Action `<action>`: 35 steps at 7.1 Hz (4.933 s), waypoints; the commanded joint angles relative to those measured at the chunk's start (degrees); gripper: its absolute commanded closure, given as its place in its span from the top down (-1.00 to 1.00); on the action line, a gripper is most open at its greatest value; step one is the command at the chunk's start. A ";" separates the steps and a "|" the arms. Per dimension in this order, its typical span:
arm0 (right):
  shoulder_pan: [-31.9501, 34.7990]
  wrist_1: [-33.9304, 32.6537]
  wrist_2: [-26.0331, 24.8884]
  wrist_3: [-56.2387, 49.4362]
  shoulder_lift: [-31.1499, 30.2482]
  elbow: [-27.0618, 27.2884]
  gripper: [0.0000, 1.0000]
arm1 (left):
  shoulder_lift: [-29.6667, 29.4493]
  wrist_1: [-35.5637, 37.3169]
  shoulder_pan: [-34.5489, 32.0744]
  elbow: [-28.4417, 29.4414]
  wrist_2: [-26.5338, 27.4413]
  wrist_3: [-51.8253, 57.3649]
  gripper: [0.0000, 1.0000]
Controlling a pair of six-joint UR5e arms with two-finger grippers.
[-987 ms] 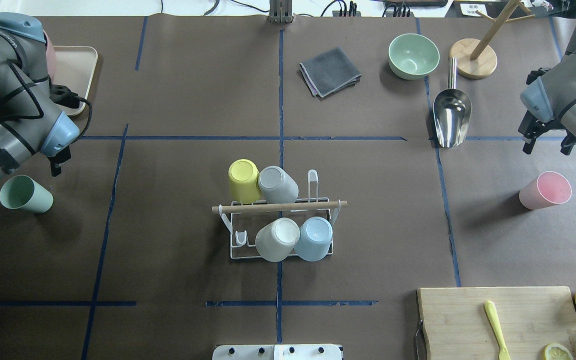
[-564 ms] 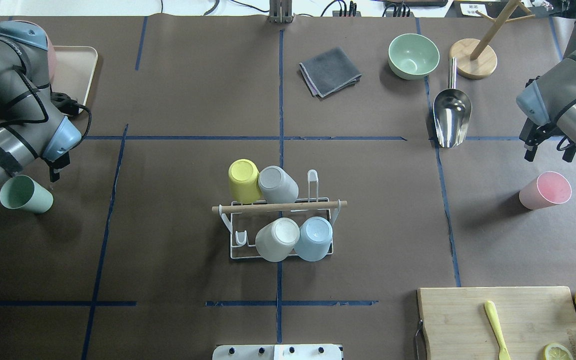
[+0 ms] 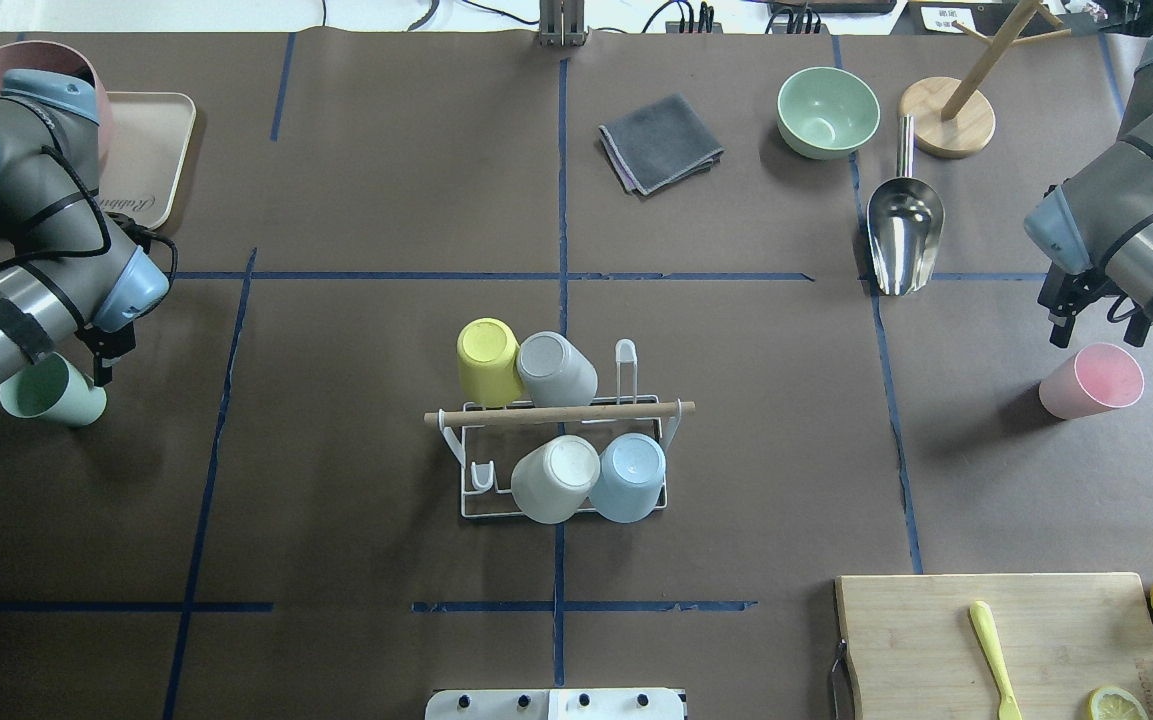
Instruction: Place cup on cup holder
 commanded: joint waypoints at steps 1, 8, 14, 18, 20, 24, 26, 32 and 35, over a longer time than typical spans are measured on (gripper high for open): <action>-0.91 0.12 0.22 -0.17 -0.73 -0.14 1.00 | 0.00 2.26 0.90 0.62 -0.69 -0.07 1.00; -4.08 0.74 0.48 -0.79 -2.22 -0.49 1.00 | 0.43 3.85 1.69 1.41 -0.25 -0.07 1.00; -4.88 0.74 0.39 -2.37 -3.11 -0.84 -0.63 | 1.05 9.02 0.65 -6.71 -0.60 0.11 -0.89; -0.15 -0.58 -1.00 -2.02 -0.91 1.60 -1.00 | 2.36 5.83 -4.11 -29.82 -1.04 0.46 -0.88; 5.30 -1.46 -1.71 -2.28 -0.99 11.50 -1.00 | 3.25 -4.00 -3.76 -35.48 -4.04 0.20 -0.88; 7.70 14.35 2.30 -6.38 -3.79 25.33 -1.00 | -0.18 -20.77 -2.79 -35.94 -4.12 -0.07 -0.90; 6.04 20.59 3.74 -7.72 -3.46 26.14 -1.00 | -0.09 -36.69 -0.95 -34.62 -4.21 -0.33 -0.90; 4.18 60.15 9.86 -8.05 -3.63 24.74 -1.00 | 4.22 -87.45 1.51 -35.16 -4.03 -10.21 -0.92; 4.09 94.13 11.30 21.42 -4.15 24.39 -1.00 | 9.98 -103.58 11.56 -41.09 18.21 -11.85 -0.92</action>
